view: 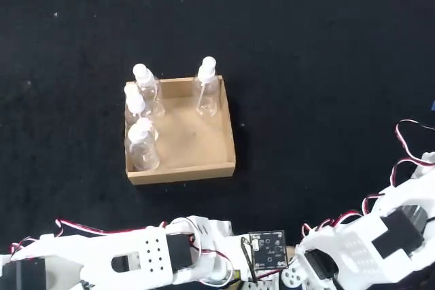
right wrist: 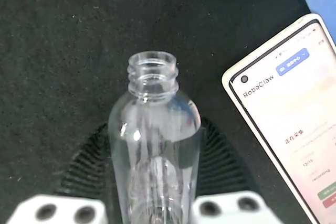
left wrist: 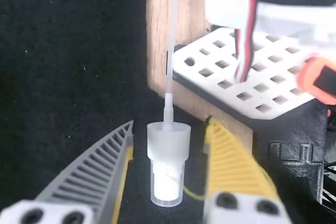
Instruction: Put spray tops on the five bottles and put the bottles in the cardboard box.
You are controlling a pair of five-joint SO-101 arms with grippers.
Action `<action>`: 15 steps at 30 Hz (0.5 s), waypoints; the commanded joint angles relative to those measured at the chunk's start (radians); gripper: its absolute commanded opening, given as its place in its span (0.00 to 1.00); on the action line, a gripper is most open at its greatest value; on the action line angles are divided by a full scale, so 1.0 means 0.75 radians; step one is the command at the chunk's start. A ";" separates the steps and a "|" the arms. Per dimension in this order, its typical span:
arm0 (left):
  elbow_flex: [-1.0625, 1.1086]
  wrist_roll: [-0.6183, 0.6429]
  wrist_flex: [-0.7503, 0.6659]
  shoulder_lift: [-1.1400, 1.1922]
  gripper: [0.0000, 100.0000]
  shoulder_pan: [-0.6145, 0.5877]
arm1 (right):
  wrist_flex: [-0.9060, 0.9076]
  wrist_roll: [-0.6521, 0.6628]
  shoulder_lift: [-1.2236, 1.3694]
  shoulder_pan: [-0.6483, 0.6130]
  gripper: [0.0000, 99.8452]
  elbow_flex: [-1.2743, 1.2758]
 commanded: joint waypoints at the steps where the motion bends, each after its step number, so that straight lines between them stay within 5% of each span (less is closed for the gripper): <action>1: 0.015 0.006 -0.016 0.002 0.18 0.026 | -0.027 0.006 -0.011 0.031 0.01 -0.081; 15: -0.040 0.006 0.121 0.002 0.28 0.015 | -0.025 0.006 -0.011 0.027 0.01 -0.081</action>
